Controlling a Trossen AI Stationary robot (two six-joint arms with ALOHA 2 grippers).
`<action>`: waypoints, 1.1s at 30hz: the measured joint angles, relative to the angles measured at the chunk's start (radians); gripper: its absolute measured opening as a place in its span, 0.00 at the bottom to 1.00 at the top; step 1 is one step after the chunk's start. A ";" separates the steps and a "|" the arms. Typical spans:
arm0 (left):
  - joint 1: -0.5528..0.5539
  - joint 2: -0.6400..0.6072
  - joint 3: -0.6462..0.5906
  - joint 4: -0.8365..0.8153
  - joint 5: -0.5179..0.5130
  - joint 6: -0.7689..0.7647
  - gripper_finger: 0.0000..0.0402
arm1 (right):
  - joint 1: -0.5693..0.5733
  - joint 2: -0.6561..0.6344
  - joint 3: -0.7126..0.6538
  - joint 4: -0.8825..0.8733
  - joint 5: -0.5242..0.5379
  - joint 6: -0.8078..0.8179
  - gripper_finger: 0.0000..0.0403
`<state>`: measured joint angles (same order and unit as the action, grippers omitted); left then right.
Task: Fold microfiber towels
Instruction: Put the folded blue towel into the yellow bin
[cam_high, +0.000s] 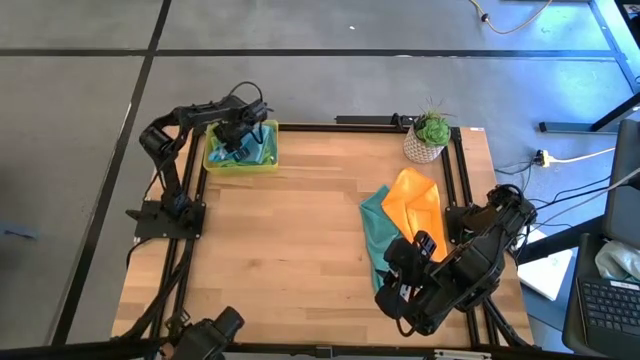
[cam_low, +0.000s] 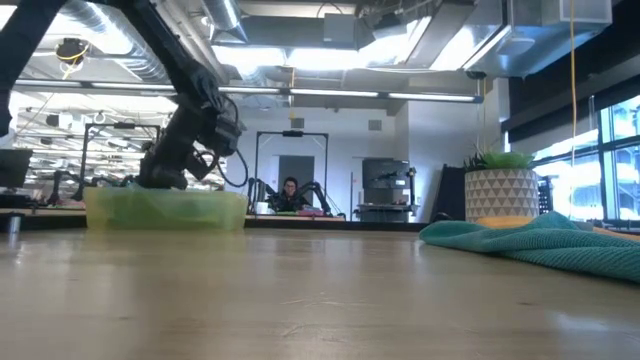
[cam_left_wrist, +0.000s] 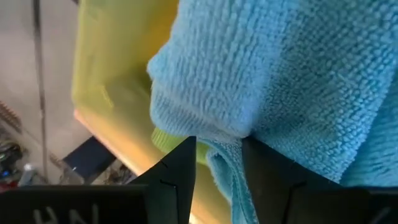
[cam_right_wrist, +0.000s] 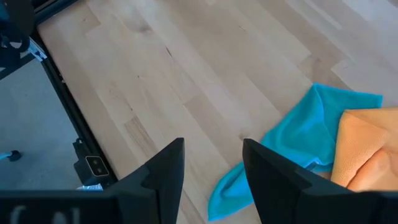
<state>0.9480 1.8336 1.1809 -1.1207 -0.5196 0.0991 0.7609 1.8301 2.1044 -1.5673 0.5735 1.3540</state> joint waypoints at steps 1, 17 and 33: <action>0.001 -0.001 0.000 -0.007 -0.013 -0.008 0.30 | 0.000 0.000 0.000 0.000 0.000 0.000 0.41; 0.038 -0.180 0.124 -0.051 -0.008 0.010 0.30 | 0.001 0.000 0.000 -0.003 0.097 -0.031 0.41; -0.034 -0.163 0.026 -0.016 0.209 0.129 0.30 | -0.026 0.000 0.000 0.005 0.160 0.011 0.41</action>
<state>0.9141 1.6705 1.2071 -1.1369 -0.3104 0.2283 0.7349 1.8297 2.1048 -1.5620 0.7331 1.3651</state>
